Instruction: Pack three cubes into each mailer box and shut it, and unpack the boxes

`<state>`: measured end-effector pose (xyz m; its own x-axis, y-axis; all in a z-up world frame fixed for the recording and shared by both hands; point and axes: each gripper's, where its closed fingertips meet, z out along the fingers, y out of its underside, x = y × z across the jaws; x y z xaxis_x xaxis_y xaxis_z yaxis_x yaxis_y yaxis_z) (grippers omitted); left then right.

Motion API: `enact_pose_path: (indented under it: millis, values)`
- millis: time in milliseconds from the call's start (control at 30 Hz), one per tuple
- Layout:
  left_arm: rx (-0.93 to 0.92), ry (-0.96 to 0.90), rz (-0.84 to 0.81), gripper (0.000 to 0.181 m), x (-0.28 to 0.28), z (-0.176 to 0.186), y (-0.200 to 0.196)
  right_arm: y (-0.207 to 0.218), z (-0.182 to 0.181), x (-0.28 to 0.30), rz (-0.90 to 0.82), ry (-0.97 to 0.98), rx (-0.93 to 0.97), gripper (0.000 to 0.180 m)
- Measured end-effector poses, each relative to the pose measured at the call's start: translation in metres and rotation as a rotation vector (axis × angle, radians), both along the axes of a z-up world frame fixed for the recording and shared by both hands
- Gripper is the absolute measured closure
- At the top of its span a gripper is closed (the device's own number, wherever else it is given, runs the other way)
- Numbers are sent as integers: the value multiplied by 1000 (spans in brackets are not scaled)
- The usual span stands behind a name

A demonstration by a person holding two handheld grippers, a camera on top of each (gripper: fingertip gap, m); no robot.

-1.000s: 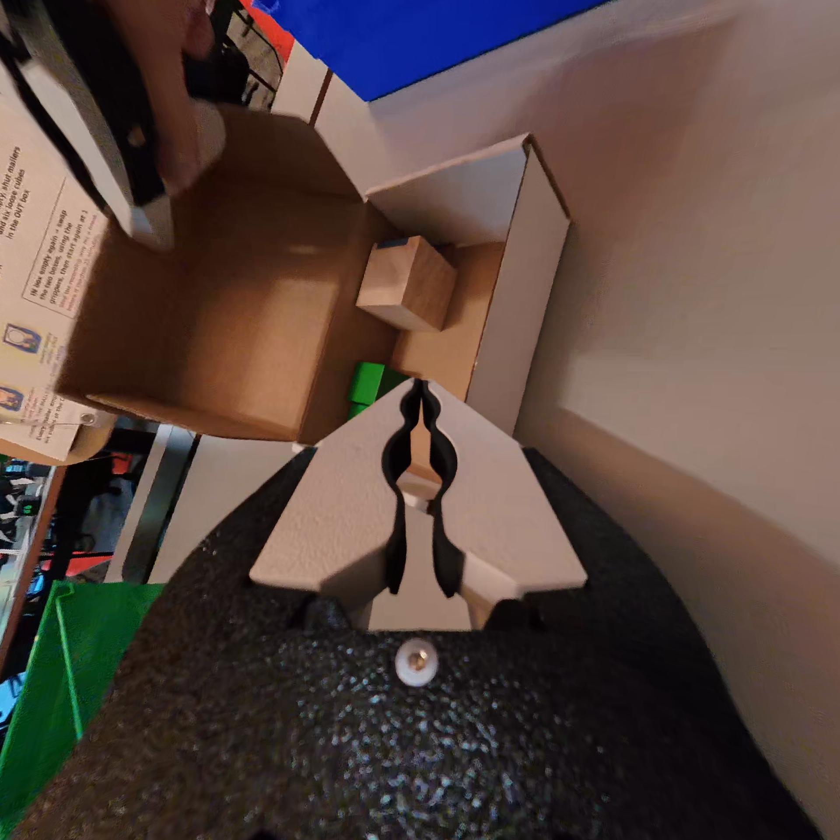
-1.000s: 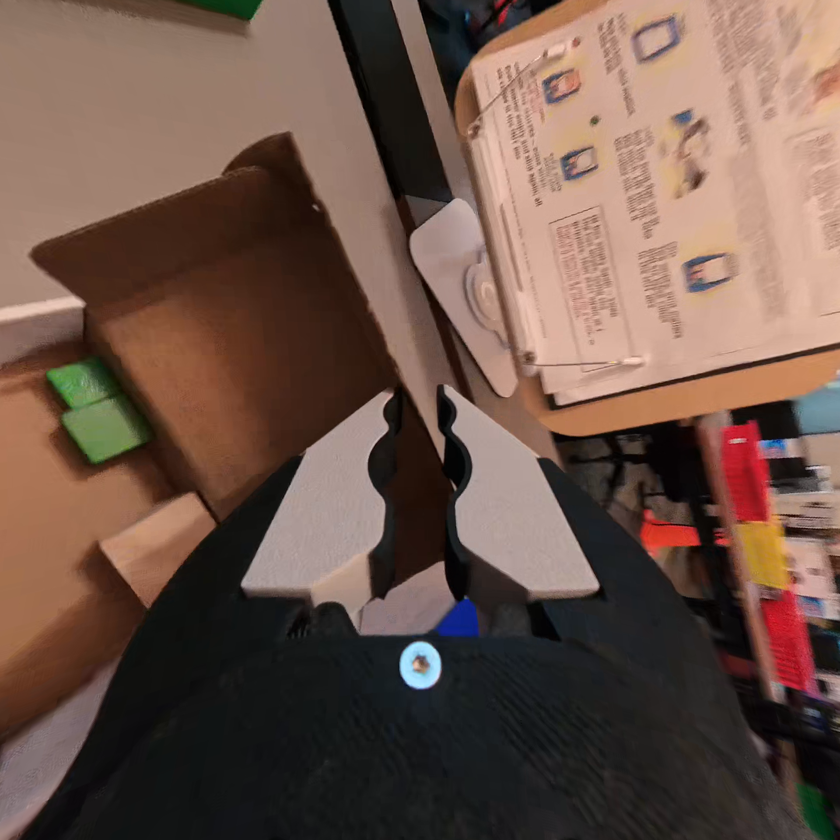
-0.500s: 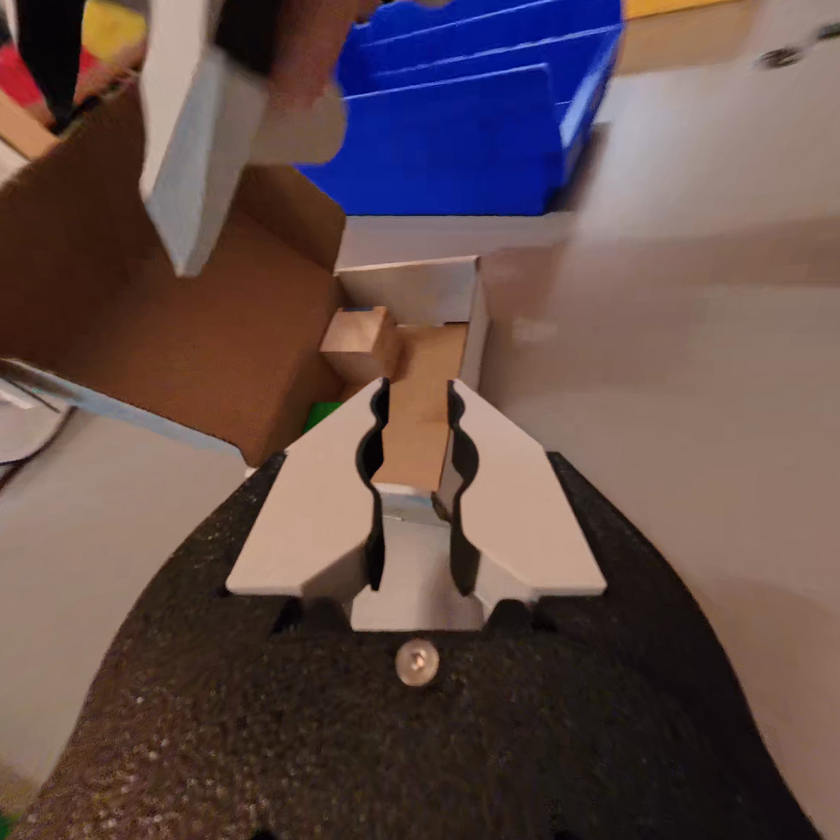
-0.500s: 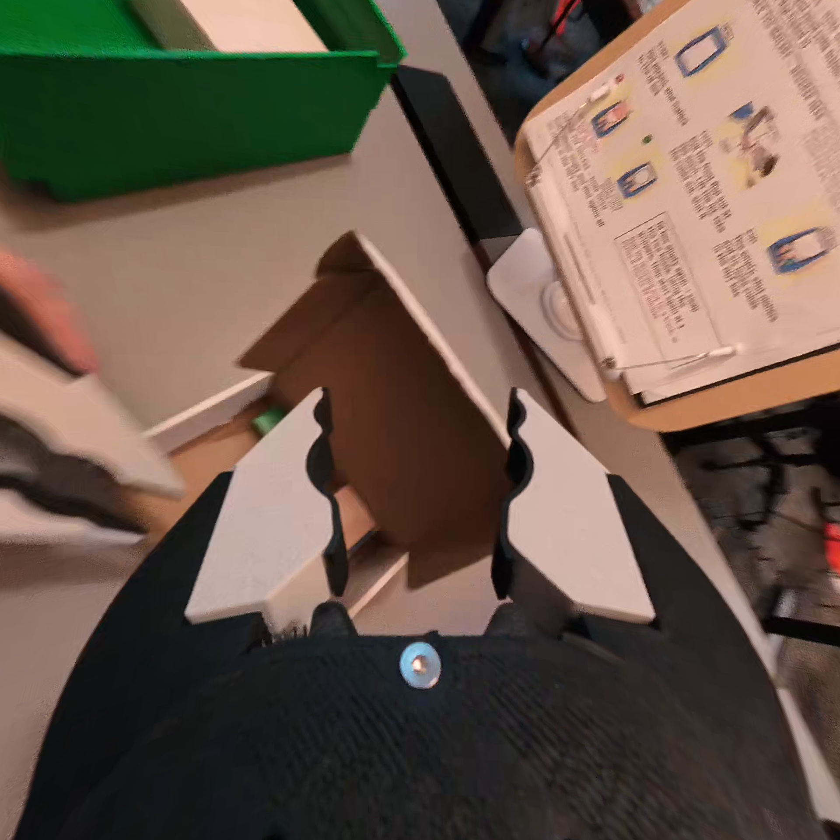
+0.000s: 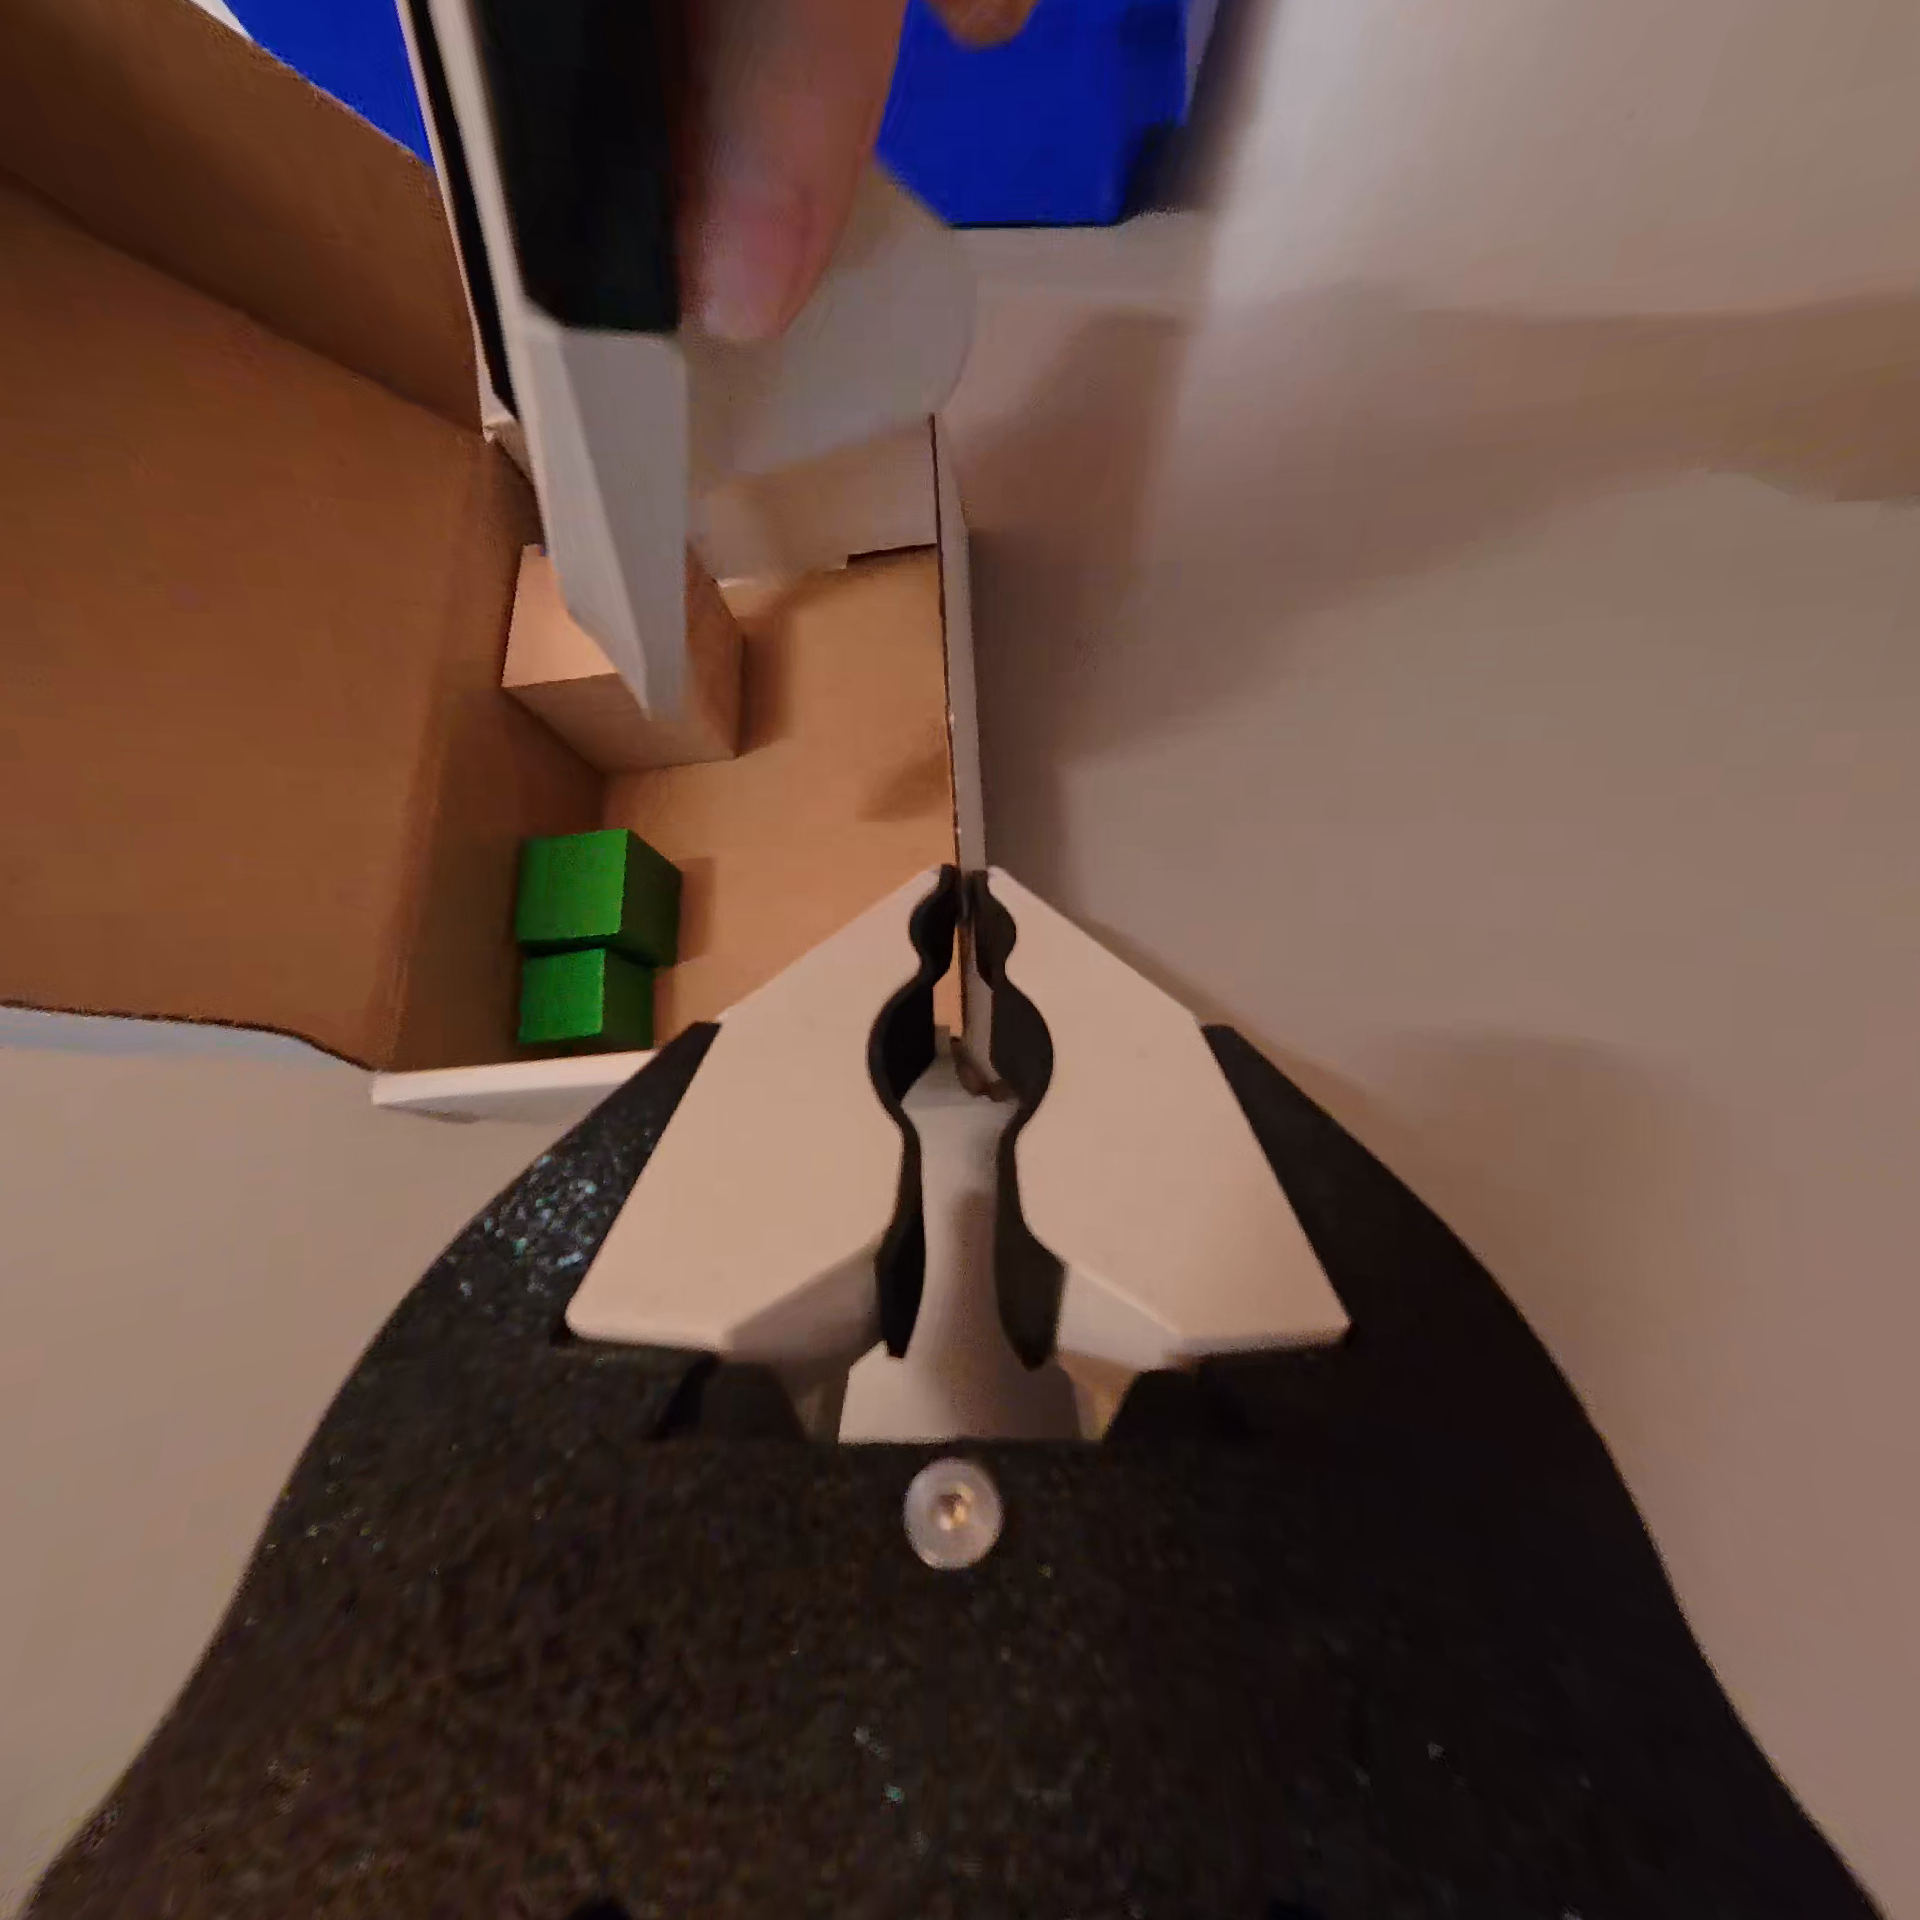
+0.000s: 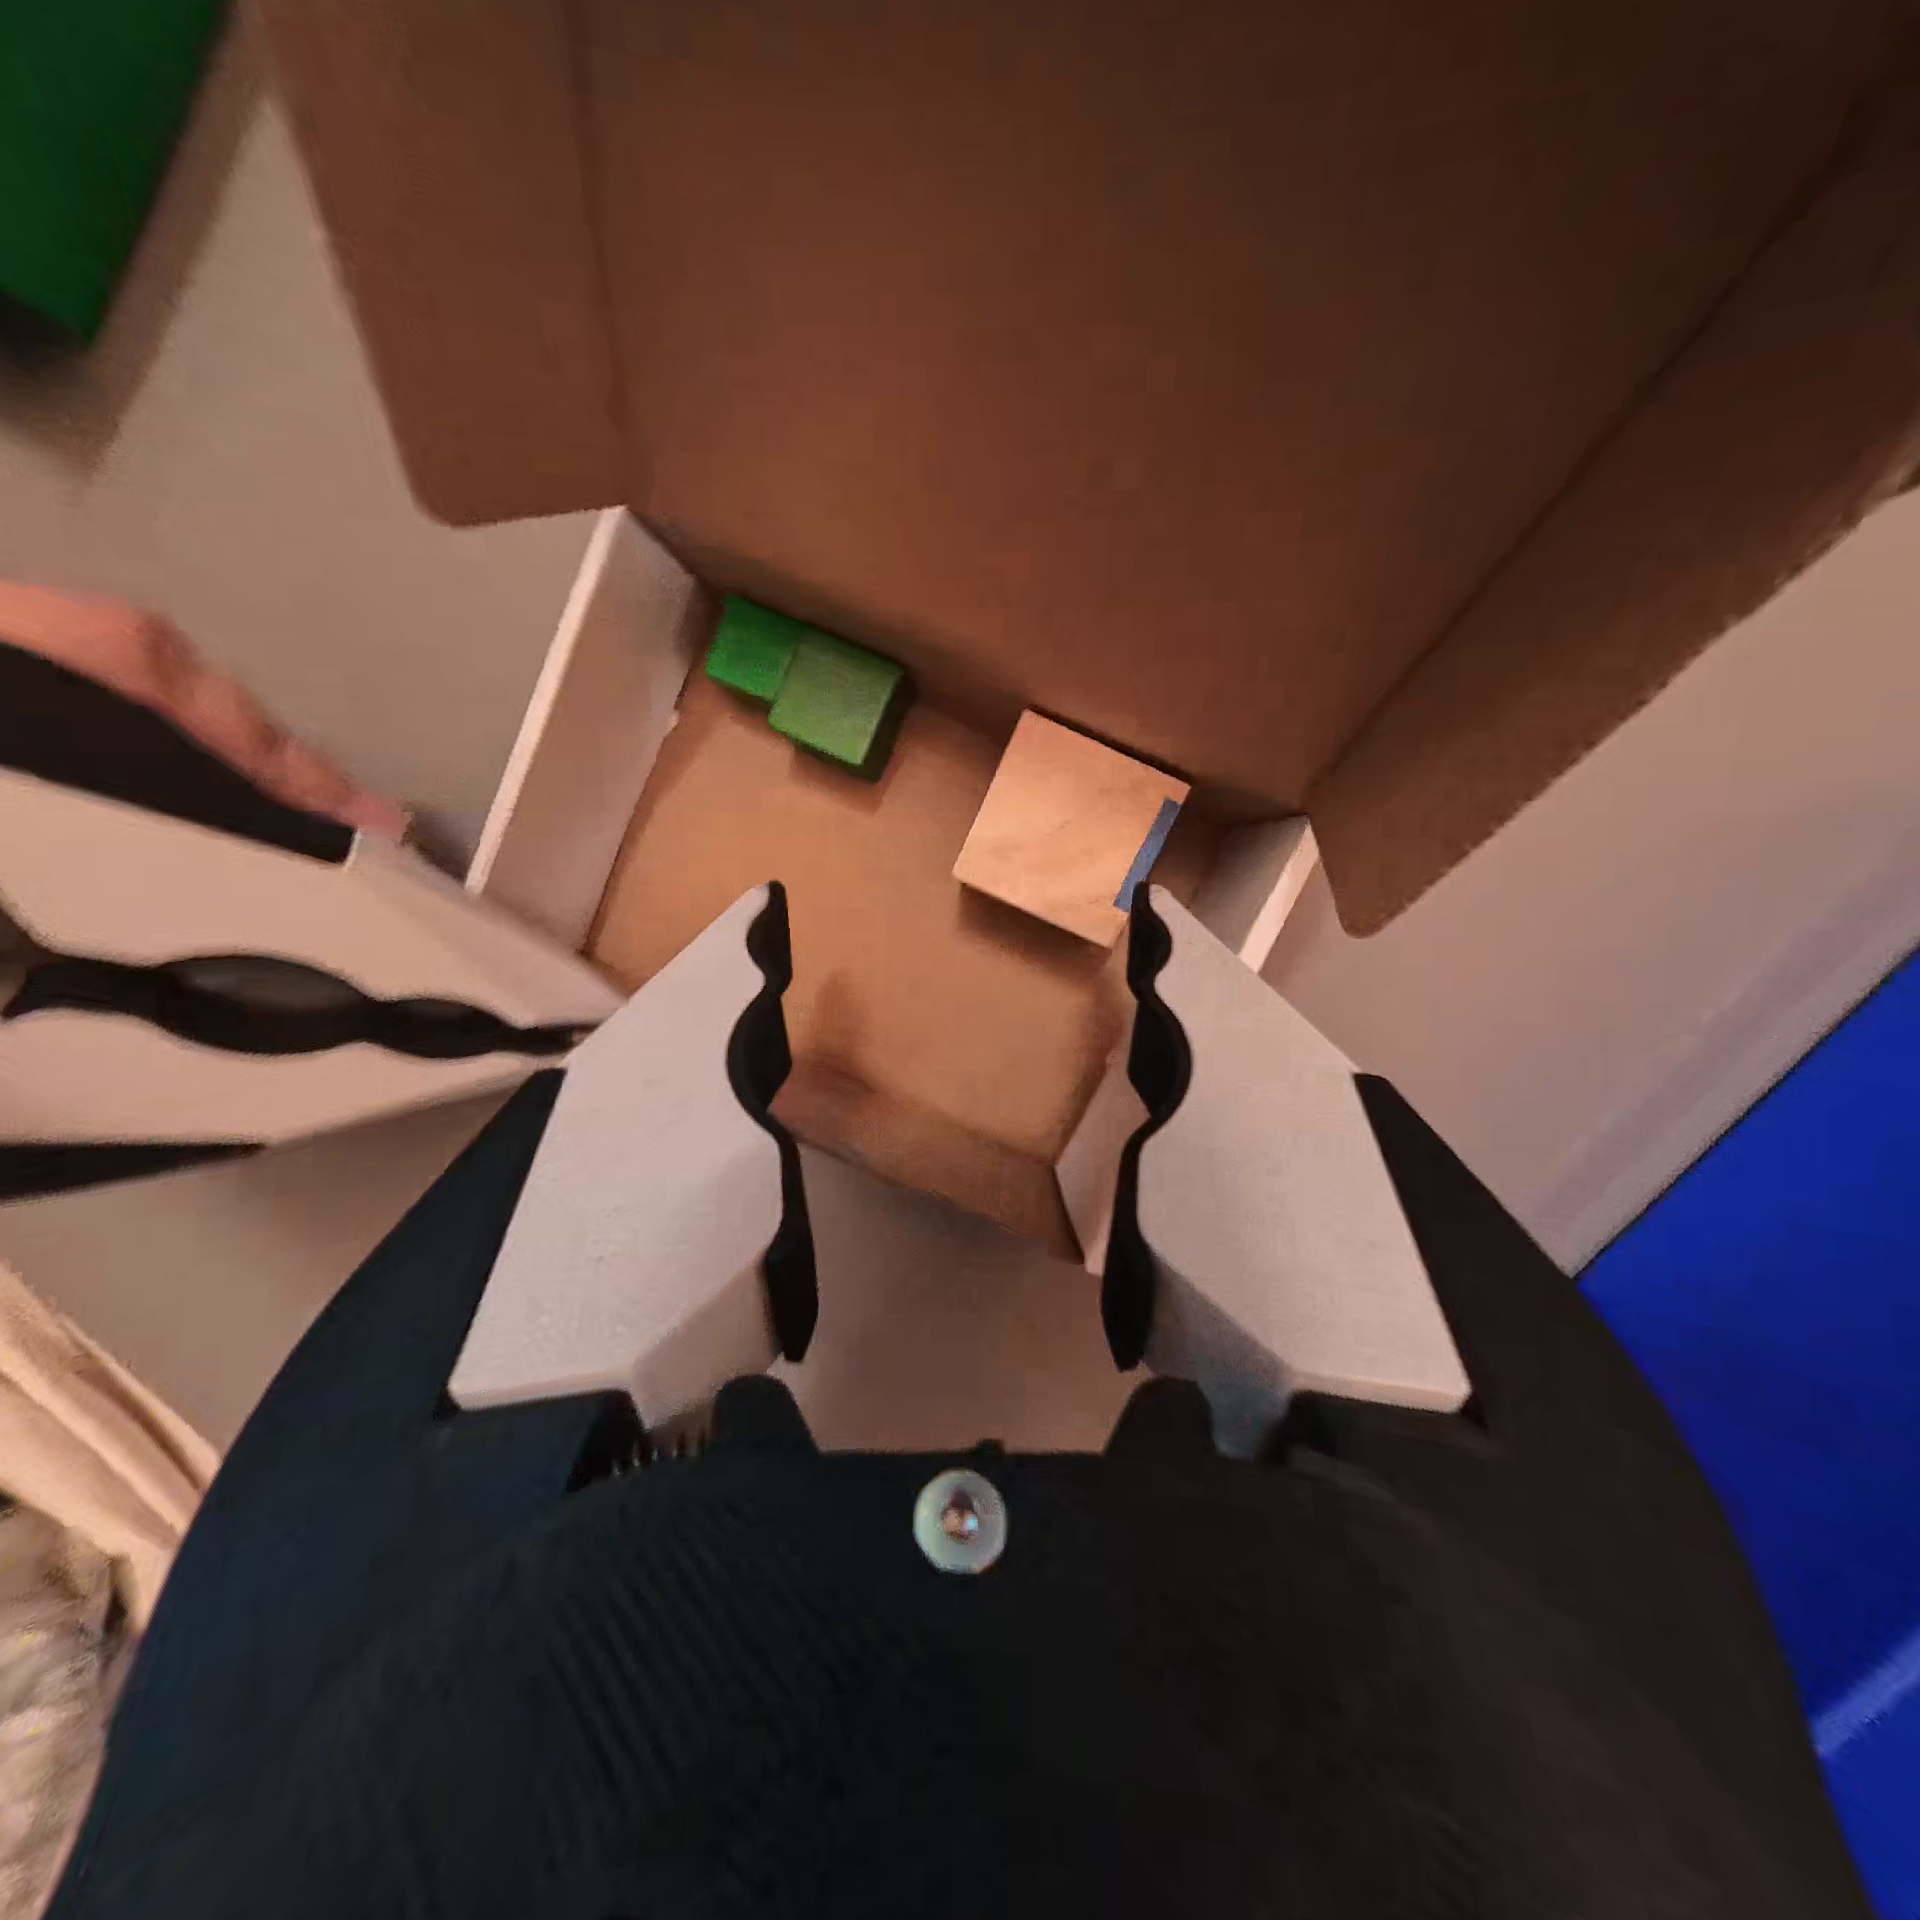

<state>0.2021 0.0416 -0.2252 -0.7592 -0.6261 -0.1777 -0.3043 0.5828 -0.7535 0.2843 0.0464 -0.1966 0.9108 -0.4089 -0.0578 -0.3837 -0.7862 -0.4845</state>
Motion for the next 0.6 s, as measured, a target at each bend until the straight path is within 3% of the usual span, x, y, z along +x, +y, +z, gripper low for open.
enact_pose_path:
  millis: [267, 367, 600]
  values:
    - [-7, -69, 37, 180, 2, 1, -2, 5, -27, 30, -129, 20, -222, 121]
    - [-13, -81, 38, 180, 2, 1, -2, 8, -38, 34, -148, 23, -249, 134]
    - [-12, -88, 33, 180, 3, 1, -2, 14, -45, 32, -107, 1, -254, 133]
